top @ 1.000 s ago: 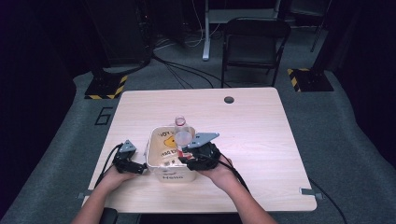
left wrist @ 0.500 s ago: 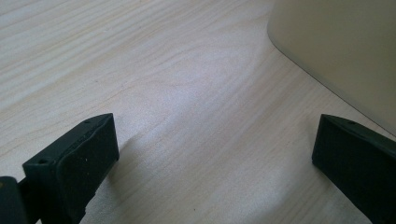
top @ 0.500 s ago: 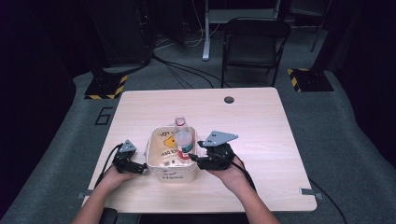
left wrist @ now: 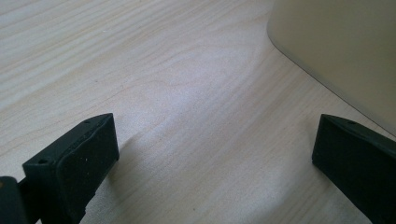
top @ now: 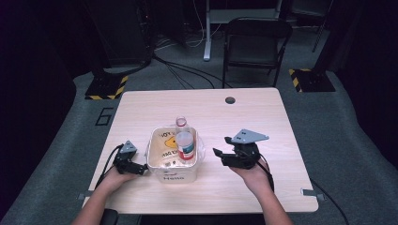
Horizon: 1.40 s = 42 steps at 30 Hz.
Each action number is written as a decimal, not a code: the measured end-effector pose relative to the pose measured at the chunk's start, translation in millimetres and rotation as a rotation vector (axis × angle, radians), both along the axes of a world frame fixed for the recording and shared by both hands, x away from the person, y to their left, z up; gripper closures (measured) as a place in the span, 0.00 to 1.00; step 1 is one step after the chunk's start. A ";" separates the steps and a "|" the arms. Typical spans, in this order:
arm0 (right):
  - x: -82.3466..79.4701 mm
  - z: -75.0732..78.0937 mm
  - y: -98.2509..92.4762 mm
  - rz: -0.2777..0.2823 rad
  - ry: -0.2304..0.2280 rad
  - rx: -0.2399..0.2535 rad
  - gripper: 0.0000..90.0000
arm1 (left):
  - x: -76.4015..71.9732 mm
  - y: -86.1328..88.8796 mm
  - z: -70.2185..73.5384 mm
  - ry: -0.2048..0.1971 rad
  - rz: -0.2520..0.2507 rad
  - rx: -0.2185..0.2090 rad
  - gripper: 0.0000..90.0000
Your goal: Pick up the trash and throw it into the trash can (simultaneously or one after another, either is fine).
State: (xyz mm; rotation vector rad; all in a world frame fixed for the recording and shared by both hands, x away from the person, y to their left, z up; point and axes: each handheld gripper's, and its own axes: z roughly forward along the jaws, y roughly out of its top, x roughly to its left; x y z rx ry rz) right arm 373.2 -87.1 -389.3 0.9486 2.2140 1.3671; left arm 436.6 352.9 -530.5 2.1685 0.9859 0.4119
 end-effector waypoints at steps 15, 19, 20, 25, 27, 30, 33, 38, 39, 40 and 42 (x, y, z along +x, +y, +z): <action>1.0 -18.1 -45.7 -0.135 0.003 0.036 0.41 | 0.0 0.0 0.0 0.000 0.000 0.000 0.00; 2.6 -22.5 -52.3 -0.157 -0.001 0.039 0.41 | -0.1 -0.1 0.0 0.001 0.001 -0.001 0.00; 2.9 -23.0 -53.0 -0.160 -0.001 0.039 0.41 | 0.0 0.0 0.0 0.000 0.000 0.000 0.00; 4.4 -28.7 -62.7 -0.185 -0.001 0.026 0.41 | 0.0 0.0 0.0 0.000 0.000 0.000 0.00; 4.7 -32.2 -67.7 -0.200 0.003 0.027 0.41 | 0.0 0.0 0.0 0.000 0.000 0.000 0.00; 4.2 -38.7 -74.4 -0.224 0.002 0.020 0.41 | 0.0 0.0 0.0 0.000 0.000 0.000 0.00; 3.5 -49.0 -82.3 -0.243 0.016 0.032 0.41 | -0.1 -0.1 0.0 0.001 0.001 -0.001 0.00; 7.4 -68.0 -93.0 -0.282 0.053 0.038 0.41 | -0.1 -0.1 0.0 0.001 0.002 -0.001 0.00; 8.4 -71.8 -94.7 -0.287 0.064 0.036 0.41 | -0.1 0.0 0.1 0.000 0.001 0.001 0.00; 9.4 -75.2 -96.1 -0.287 0.075 0.036 0.41 | -0.1 -0.1 0.0 0.001 0.001 -0.001 0.00; 11.6 -80.2 -97.8 -0.289 0.093 0.038 0.41 | -0.3 -0.2 0.0 0.002 0.003 -0.002 0.00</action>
